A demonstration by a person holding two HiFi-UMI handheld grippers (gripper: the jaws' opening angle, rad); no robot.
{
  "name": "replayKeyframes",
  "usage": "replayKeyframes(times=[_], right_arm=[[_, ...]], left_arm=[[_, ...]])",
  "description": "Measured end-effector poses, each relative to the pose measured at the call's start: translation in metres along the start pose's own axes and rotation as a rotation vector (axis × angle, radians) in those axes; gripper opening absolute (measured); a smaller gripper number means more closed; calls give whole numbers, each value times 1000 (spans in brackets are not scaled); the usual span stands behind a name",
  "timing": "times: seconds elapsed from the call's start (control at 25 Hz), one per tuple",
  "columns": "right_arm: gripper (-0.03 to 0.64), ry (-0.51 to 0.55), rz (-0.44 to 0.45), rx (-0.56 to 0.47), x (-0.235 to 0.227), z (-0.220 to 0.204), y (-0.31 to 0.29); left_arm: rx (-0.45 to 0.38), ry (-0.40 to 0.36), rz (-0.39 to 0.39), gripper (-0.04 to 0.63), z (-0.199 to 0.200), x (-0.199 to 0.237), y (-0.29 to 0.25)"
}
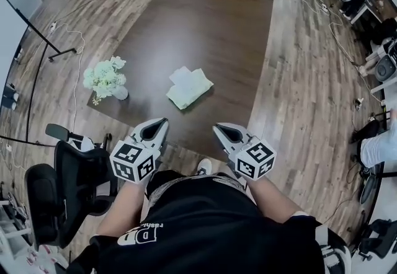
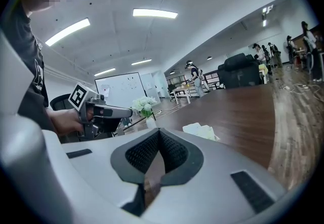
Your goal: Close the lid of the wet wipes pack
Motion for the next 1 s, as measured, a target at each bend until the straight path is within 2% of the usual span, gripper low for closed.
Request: replayKeyframes(times=[0.48, 0.76, 1.0], right_arm=[[5, -10, -21, 2, -11, 8, -16], [5, -32, -83, -7, -13, 17, -36], [5, -61, -162, -24, -13, 24, -56]], left_arm=[[33, 7, -38, 20, 7, 25, -37], [38, -37, -116, 20, 35, 52, -60], [75, -59, -166, 20, 47, 83, -73]])
Point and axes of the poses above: the fingertips, and each gripper's own axes: y backward along the fingers, x to its left, z out of its top, the point moved 8 cm from there along y, backward along the fingers, and after that the axes turned 11 degrees about -z, right-handed, at the moved point
